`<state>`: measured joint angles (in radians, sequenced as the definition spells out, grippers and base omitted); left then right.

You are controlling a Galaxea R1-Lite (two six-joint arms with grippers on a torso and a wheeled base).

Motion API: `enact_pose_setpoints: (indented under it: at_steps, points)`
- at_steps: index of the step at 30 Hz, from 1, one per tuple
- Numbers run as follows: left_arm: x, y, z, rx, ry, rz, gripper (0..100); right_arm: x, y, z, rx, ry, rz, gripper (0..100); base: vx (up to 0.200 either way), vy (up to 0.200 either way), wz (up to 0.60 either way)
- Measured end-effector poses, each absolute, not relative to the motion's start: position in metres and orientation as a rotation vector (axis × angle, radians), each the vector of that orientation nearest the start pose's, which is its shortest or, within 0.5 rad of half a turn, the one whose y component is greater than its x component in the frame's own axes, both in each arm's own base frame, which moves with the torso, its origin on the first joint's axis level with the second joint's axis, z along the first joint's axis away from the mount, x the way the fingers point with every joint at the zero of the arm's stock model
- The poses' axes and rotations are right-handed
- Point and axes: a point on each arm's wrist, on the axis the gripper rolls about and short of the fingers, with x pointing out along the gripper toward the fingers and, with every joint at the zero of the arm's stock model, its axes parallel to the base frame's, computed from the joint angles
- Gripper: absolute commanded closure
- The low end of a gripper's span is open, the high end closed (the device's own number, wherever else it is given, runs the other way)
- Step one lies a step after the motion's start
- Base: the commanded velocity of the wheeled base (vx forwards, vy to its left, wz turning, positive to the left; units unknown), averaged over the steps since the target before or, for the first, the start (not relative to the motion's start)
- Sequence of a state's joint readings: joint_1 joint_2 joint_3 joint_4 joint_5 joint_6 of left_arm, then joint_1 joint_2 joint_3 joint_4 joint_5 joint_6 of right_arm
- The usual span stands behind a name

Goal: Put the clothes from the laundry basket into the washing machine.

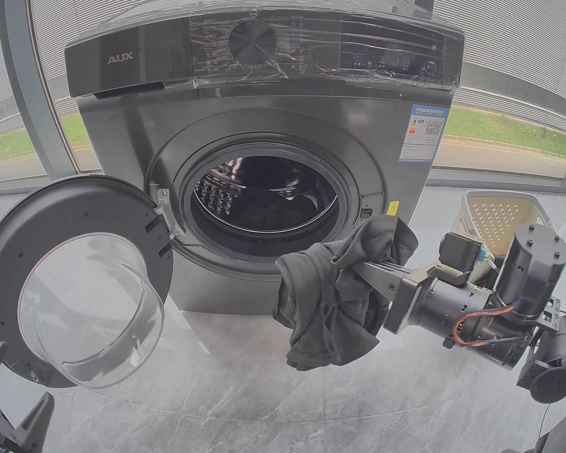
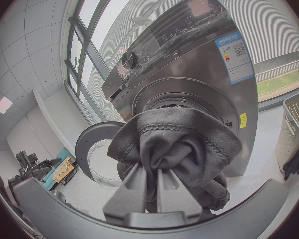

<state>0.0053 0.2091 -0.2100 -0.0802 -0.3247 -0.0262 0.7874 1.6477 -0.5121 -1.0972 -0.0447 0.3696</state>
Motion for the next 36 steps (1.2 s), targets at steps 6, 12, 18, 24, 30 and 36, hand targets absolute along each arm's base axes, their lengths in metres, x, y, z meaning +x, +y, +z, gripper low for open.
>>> enact_pose_setpoints:
  at_steps: [6, 12, 18, 24, 30, 36]
  points:
    - [0.016, -0.010, 0.158, -0.019, 0.055, -0.474, 0, 0.209, 0.208, 0.164, 0.352, 0.164, 0.731, 100, 0.000, 0.000, 0.00]
    - [0.055, -0.018, 0.161, -0.028, 0.180, -0.632, 0, 0.225, 0.224, 0.164, 0.363, 0.147, 0.739, 100, 0.000, 0.000, 0.00]
    - [0.092, -0.037, 0.156, -0.029, 0.327, -0.794, 0, 0.234, 0.235, 0.163, 0.369, 0.134, 0.750, 100, 0.000, 0.000, 0.00]
    - [0.124, -0.060, 0.151, -0.018, 0.417, -0.899, 0, 0.238, 0.239, 0.162, 0.372, 0.129, 0.750, 100, 0.000, 0.000, 0.00]
    - [0.155, -0.082, 0.145, -0.007, 0.458, -0.938, 0, 0.240, 0.241, 0.162, 0.373, 0.126, 0.750, 100, 0.000, 0.000, 0.00]
    - [0.186, -0.101, 0.137, -0.006, 0.484, -0.954, 0, 0.240, 0.242, 0.162, 0.373, 0.126, 0.751, 100, 0.000, 0.000, 0.00]
